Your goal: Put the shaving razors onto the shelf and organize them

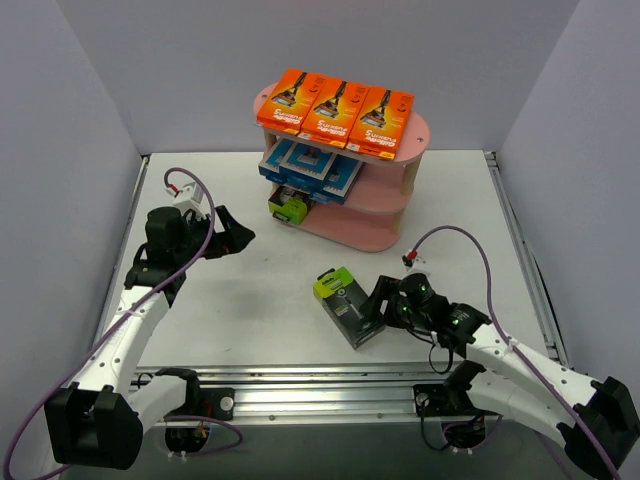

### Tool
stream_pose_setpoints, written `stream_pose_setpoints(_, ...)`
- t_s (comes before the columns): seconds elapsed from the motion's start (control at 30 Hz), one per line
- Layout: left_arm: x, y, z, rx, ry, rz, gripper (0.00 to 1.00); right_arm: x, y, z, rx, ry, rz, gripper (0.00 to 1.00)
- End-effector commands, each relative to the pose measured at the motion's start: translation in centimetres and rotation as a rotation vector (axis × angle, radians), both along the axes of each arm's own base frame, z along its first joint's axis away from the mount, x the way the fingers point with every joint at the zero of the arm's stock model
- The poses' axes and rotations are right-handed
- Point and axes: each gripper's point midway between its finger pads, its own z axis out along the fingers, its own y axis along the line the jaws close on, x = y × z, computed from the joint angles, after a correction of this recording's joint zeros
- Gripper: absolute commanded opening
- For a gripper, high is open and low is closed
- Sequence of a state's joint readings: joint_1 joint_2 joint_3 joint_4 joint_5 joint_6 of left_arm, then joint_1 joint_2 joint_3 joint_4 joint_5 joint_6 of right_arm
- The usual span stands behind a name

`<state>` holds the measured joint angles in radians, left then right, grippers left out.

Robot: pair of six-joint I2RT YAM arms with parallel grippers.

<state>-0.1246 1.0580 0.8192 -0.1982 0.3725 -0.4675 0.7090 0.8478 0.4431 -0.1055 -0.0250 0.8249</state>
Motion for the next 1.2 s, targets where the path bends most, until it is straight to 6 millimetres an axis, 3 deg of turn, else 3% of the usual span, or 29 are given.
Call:
stream_pose_setpoints(0.0,0.5,-0.1,2.0,-0.007,-0.072,-0.014,0.98,-0.8,-1.4,0.3,-0.037,0.011,-0.08,0.65)
stream_pose_setpoints(0.23,0.0,-1.2,3.2,-0.068,-0.125,-0.054,0.97,-2.6,-1.1,-1.2,0.02,0.067,-0.074,0.65)
stream_pose_setpoints(0.4,-0.5,-3.5,3.2,-0.097,-0.13,-0.111,0.97,-3.2,-0.1,-1.9,0.057,0.087,-0.051,0.65)
stream_pose_setpoints(0.47,-0.4,-3.8,2.6,-0.066,-0.129,-0.073,0.98,-3.1,0.1,-2.2,0.064,0.089,-0.053,0.65)
stream_pose_setpoints(0.63,-1.7,-7.9,-0.6,-0.017,-0.069,-0.117,0.98,-3.4,0.9,-2.5,0.098,0.097,-0.031,0.65)
stream_pose_setpoints(0.83,-1.3,-11.9,-3.0,-0.007,-0.083,-0.178,0.99,-3.2,1.8,-2.4,0.13,0.096,-0.017,0.65)
stream_pose_setpoints(1.17,0.2,-15.9,-7.0,0.037,-0.092,-0.263,1.0,-3.8,2.2,-3.7,0.177,0.111,-0.004,0.66)
